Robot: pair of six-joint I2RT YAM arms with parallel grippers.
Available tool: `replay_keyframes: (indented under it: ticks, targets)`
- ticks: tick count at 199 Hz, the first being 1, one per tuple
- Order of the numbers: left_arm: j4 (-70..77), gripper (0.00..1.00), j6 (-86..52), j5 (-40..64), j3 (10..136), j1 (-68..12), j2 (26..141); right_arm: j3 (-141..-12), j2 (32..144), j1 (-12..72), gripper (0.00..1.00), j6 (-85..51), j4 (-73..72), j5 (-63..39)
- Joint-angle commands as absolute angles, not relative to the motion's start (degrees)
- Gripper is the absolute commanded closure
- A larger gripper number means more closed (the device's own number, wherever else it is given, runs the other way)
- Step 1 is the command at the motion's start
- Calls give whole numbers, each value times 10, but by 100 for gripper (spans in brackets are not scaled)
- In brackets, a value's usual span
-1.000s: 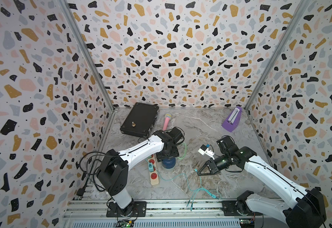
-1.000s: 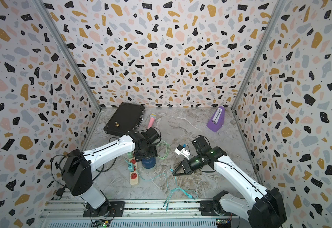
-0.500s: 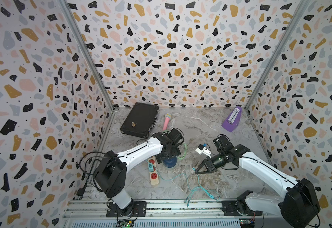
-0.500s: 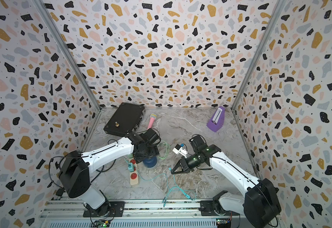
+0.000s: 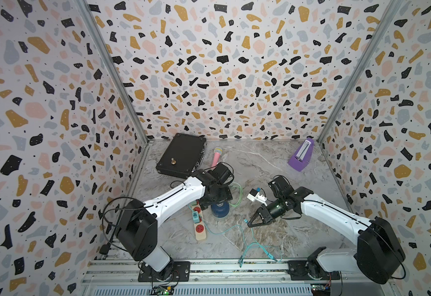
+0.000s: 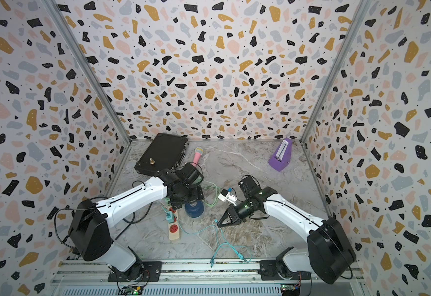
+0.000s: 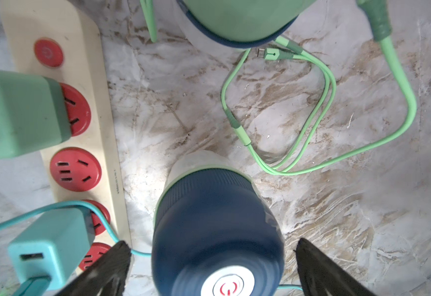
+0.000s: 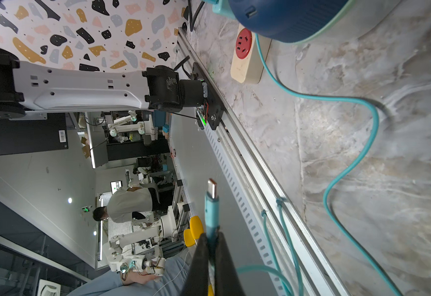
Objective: Charge the cordless meat grinders
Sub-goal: Place the cordless meat grinder at the center of the board, then insert the charging cable into the cordless meat grinder.
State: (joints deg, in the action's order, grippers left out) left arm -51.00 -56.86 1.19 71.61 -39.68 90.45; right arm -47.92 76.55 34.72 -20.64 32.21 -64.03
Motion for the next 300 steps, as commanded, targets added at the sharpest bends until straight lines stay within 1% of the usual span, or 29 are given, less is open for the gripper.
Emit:
replay_keyframes:
  ticks: [1,46,95,140,173,215,264,300]
  targets:
    - [-510,0,-519,43,718,-384,903,-491,772,353,100,-228,250,-630]
    - [-481,3,-485,76,702,-368,908,-510,837,379,100,-274,181,-608]
    - [-465,7,-484,111,672,-365,913,-521,884,397,100,-341,90,-592]
    - [-457,19,-512,115,644,-364,904,-516,915,403,100,-404,-13,-602]
    - [-462,26,-551,99,640,-363,899,-522,928,410,100,-421,-35,-614]
    - [-486,31,-598,68,649,-363,896,-522,936,412,100,-425,-39,-628]
    - [-479,36,-604,72,642,-363,896,-522,949,412,100,-418,-38,-636]
    - [-474,38,-603,75,638,-363,893,-520,953,409,100,-411,-32,-634]
